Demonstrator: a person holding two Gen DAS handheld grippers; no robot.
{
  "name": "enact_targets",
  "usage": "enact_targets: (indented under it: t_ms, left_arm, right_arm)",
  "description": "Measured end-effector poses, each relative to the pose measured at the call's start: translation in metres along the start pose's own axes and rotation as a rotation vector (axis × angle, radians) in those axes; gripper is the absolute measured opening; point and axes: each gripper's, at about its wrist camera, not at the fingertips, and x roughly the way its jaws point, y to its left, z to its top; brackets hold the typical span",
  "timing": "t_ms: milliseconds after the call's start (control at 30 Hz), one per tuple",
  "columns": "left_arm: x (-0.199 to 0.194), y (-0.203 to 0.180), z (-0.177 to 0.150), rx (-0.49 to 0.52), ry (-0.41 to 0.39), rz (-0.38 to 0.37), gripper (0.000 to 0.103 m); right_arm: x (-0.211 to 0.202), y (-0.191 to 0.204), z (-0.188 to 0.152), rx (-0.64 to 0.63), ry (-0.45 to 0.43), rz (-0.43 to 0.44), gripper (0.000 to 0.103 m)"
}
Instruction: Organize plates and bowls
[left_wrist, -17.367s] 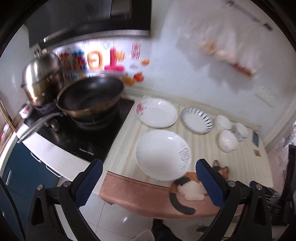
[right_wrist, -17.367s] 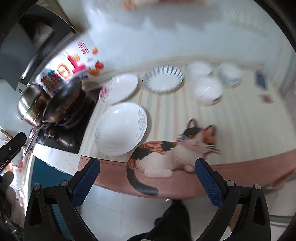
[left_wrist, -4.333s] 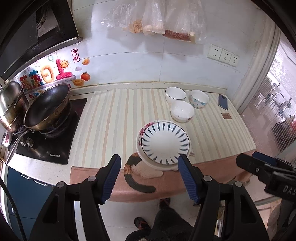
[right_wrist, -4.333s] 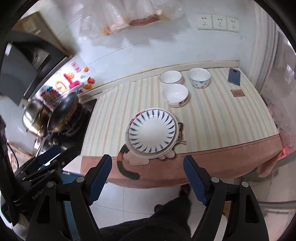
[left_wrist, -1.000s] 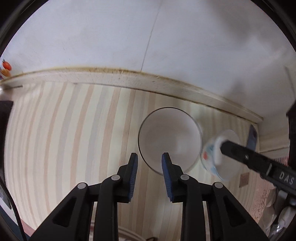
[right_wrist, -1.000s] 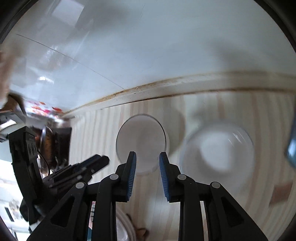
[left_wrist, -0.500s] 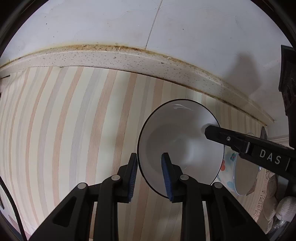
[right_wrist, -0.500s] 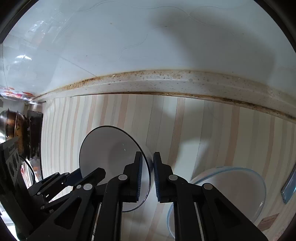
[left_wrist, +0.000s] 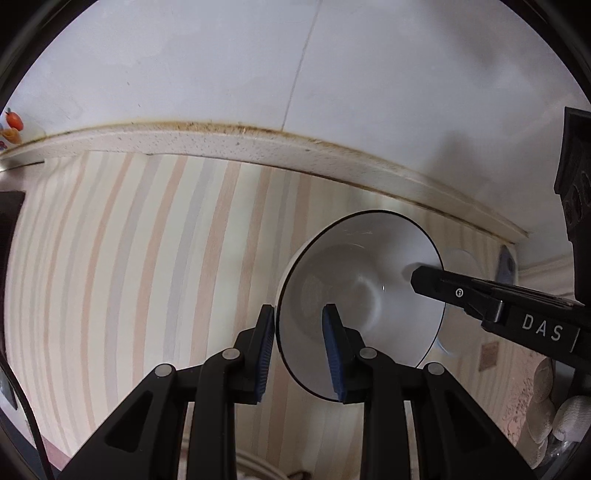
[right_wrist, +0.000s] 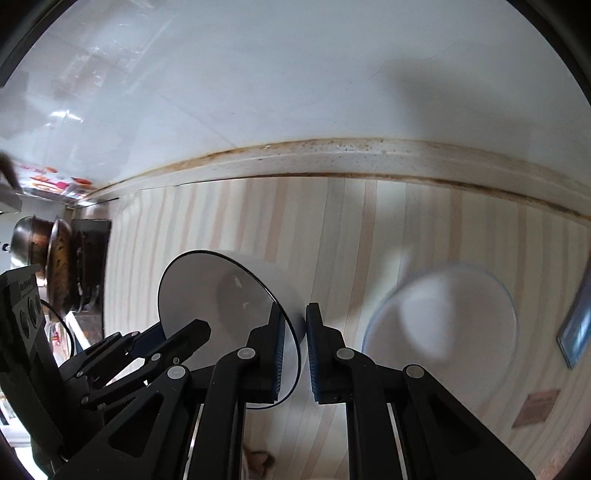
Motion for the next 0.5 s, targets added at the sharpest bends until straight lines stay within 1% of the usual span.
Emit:
enact_targets:
  t_ms: [100, 200, 333, 467, 500]
  left_arm:
    - [-0.020, -0.009, -0.017, 0.022, -0.012, -0.018, 0.024]
    - [-0.035, -0.020, -0.041, 0.052, 0.003, -0.042, 0.024]
    - [-0.046, -0.039, -0.083, 0.108, 0.042, -0.078, 0.024]
    - [-0.051, -0.053, -0.116, 0.154, 0.074, -0.102, 0.024]
    - [-0.051, -0.057, -0.124, 0.164, 0.084, -0.107, 0.024]
  right_arm:
    - [-0.026, 0.001, -0.024, -0.001, -0.019, 0.007, 0.013]
    - [-0.050, -0.003, -0.059, 0.015, -0.029, 0.007, 0.013]
    - [-0.068, -0.017, -0.114, 0.070, -0.030, 0.001, 0.013]
    - [-0.080, -0.035, -0.179, 0.128, -0.021, -0.003, 0.013]
    - [-0.081, -0.037, -0.190, 0.135, -0.017, -0.002, 0.013]
